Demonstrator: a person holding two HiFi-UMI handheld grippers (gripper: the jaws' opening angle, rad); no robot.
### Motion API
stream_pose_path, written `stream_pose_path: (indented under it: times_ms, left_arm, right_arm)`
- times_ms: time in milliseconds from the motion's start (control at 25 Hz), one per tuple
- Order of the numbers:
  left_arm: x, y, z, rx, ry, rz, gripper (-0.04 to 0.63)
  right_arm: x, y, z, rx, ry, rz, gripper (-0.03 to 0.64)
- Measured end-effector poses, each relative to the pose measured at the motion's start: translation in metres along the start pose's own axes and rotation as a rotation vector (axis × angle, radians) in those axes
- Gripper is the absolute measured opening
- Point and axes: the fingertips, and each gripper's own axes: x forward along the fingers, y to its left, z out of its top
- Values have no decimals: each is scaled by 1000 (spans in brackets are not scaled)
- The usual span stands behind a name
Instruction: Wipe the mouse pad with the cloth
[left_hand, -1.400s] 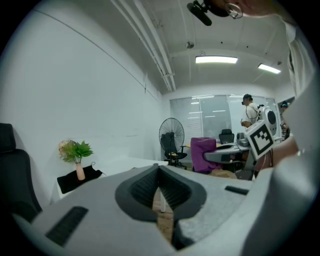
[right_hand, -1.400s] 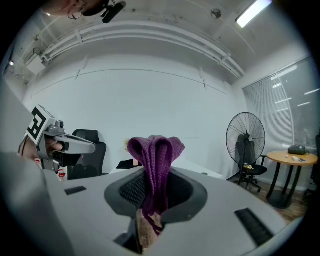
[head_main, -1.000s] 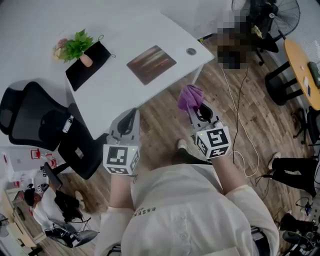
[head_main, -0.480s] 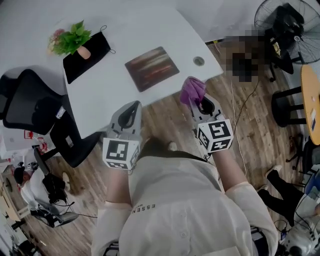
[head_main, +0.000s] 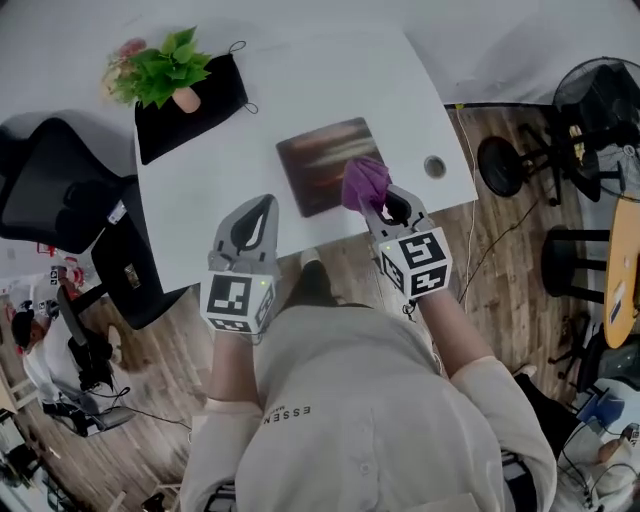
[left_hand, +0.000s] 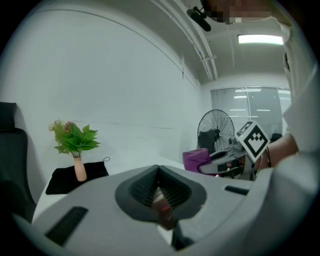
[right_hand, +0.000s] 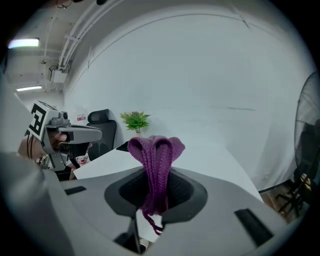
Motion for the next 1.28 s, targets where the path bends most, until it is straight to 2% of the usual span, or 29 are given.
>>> stream_pose_path:
  times_ms: [320, 640, 1040, 1280]
  left_arm:
    - [33, 73, -18, -44, 18, 35, 2]
    - [52, 118, -46, -104, 44, 72, 2]
    - [56, 136, -67, -136, 94, 178, 2]
    - [71, 132, -63, -152, 106, 238, 2]
  right_arm:
    - [115, 13, -5, 11, 194, 157, 86]
    - [187, 31, -34, 0, 385, 280, 86]
    - [231, 56, -59, -34, 509, 438, 86]
    - [237, 43, -72, -26, 544, 504, 87]
